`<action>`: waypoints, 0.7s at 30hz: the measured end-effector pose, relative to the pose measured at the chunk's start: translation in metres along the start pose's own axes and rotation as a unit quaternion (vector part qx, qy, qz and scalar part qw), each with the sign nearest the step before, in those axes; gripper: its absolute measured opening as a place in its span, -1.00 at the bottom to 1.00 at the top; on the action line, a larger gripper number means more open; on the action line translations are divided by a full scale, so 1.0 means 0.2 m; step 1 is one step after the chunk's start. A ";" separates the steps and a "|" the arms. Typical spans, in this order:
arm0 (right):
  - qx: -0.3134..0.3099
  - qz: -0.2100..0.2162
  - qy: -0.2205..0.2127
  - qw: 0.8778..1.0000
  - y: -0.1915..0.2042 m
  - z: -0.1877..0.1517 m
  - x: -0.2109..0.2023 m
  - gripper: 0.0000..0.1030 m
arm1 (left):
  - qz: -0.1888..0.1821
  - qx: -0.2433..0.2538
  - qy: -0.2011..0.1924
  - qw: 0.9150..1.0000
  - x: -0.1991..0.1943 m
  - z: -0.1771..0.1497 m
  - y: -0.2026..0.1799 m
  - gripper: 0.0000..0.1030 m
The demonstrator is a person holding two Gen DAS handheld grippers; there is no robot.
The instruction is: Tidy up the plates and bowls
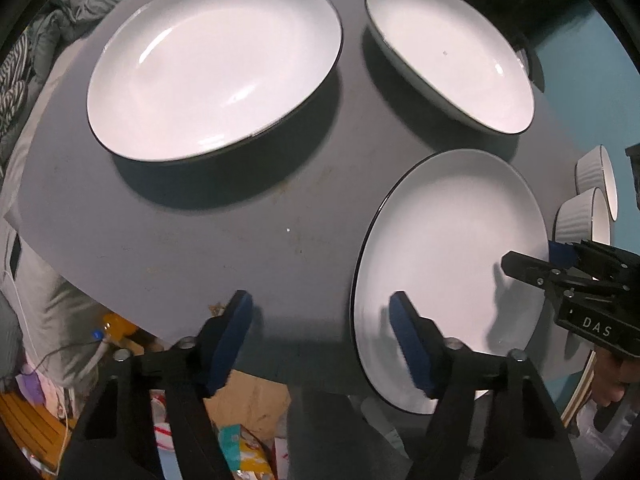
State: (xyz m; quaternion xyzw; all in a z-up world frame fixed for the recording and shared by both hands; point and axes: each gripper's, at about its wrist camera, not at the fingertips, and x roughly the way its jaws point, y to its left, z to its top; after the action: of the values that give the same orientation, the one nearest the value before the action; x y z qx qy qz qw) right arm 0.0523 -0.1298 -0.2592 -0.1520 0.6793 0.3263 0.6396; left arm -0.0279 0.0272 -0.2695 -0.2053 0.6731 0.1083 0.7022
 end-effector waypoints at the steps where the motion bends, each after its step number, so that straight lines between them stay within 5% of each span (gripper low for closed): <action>1: 0.001 0.000 0.004 1.000 -0.01 0.00 0.01 -0.22 | -0.004 -0.004 0.005 1.000 0.01 0.00 0.00 0.22; 9: 0.016 0.005 0.010 1.000 -0.05 0.00 0.03 -0.46 | -0.031 -0.007 0.027 0.999 0.06 -0.02 0.05 -0.21; 17: 0.026 0.023 0.027 0.999 -0.06 0.01 0.02 -0.47 | -0.073 -0.019 0.046 0.996 0.09 0.00 0.04 -0.72; 21: 0.026 0.037 0.042 0.998 -0.10 0.03 0.04 -0.61 | -0.077 -0.012 0.051 0.996 0.09 0.02 0.02 -0.76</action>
State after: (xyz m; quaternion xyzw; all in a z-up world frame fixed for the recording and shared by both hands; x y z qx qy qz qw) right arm 0.0686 -0.1384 -0.2711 -0.1236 0.7190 0.3253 0.6016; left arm -0.0246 0.0314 -0.2877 -0.2700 0.6889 0.0510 0.6708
